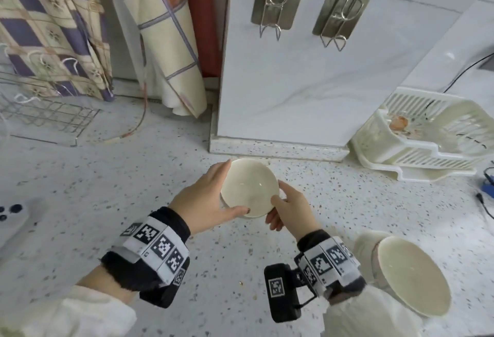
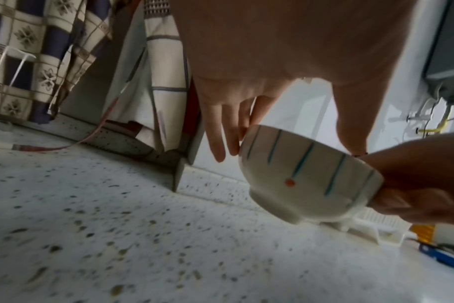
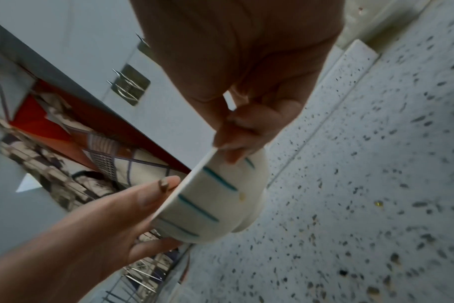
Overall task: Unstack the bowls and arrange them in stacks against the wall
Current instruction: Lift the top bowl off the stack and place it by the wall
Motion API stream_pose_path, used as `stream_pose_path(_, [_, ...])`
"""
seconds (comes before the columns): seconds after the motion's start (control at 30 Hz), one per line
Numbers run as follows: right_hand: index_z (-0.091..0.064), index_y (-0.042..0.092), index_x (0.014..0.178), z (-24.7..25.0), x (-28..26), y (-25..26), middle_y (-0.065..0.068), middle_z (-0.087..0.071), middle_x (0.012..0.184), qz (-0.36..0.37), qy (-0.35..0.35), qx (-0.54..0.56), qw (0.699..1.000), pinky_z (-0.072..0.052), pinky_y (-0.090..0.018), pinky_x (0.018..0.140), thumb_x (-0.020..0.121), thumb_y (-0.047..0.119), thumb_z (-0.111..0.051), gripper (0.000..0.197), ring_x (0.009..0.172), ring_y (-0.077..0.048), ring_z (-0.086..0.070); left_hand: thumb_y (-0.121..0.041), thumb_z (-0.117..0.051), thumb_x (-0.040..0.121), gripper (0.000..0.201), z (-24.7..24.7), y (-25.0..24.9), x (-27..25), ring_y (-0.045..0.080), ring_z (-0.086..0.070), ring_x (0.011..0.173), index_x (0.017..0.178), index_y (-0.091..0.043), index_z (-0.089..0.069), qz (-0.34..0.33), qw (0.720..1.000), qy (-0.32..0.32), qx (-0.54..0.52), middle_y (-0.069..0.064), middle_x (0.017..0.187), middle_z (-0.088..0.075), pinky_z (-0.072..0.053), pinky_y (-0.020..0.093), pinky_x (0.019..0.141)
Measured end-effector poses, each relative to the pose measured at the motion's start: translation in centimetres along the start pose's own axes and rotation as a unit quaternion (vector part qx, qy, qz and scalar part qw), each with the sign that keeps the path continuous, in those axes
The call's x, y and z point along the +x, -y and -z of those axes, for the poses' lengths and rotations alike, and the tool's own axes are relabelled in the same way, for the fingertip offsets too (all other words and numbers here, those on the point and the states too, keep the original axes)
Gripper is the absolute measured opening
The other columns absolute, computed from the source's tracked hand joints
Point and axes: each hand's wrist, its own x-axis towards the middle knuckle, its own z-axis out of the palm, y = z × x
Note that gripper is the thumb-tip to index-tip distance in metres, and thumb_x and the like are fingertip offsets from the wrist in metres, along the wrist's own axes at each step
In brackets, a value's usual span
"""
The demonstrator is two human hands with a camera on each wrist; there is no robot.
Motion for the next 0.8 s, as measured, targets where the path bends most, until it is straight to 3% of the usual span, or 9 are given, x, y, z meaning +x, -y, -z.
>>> stream_pose_path(0.13, [-0.048,0.012,0.131,-1.5,2.4,-0.3,-0.009,-0.058,0.046,-0.023,0.004,-0.001,1.0,-0.041,-0.017,0.032,0.085,0.001,-0.035,0.049,0.028,-0.01,-0.05,-0.06,-0.065,0.065,0.104,-0.7,1.8,1.6,0.016,-0.033,0.132,0.142,-0.025,-0.004,-0.001,1.0,0.007,0.012,-0.009,0.153,-0.008,-0.045,0.039,0.092])
stream_pose_path(0.27, [-0.046,0.012,0.133,-2.4,3.9,-0.6,-0.009,-0.058,0.047,-0.034,0.001,-0.007,0.999,-0.041,-0.017,0.032,0.085,0.001,-0.034,0.051,0.027,-0.009,-0.049,-0.059,-0.066,0.065,0.108,-1.7,3.0,2.8,0.019,-0.026,0.136,0.143,-0.02,-0.002,0.003,1.0,0.005,0.019,-0.005,0.154,-0.005,-0.043,0.043,0.099])
stream_pose_path(0.5, [-0.044,0.014,0.134,-3.0,5.9,-1.3,-0.01,-0.059,0.049,-0.045,-0.003,-0.014,0.999,-0.042,-0.017,0.034,0.085,0.003,-0.034,0.051,0.03,-0.01,-0.051,-0.056,-0.066,0.068,0.106,-2.6,4.2,4.6,0.018,-0.015,0.141,0.143,-0.018,-0.001,0.013,1.0,0.018,0.005,-0.001,0.157,-0.002,-0.031,0.04,0.108])
stream_pose_path(0.63, [-0.043,0.013,0.134,-3.2,7.1,-1.3,-0.008,-0.058,0.048,-0.041,-0.016,-0.003,0.999,-0.039,-0.016,0.032,0.085,0.003,-0.034,0.051,0.028,-0.009,-0.049,-0.056,-0.064,0.069,0.105,-2.5,4.4,5.6,0.017,-0.014,0.141,0.143,-0.017,-0.001,0.022,1.0,0.018,0.007,-0.004,0.157,0.001,-0.033,0.04,0.106])
stream_pose_path(0.8, [-0.041,0.012,0.135,-3.7,8.6,-0.8,-0.007,-0.059,0.053,-0.026,-0.026,0.047,0.998,-0.046,-0.017,0.036,0.091,0.009,-0.037,0.044,0.031,-0.007,-0.052,-0.055,-0.059,0.074,0.1,-2.0,5.0,7.2,0.017,-0.011,0.143,0.144,-0.016,0.001,0.034,0.999,0.002,0.007,-0.004,0.157,0.006,-0.034,0.042,0.106])
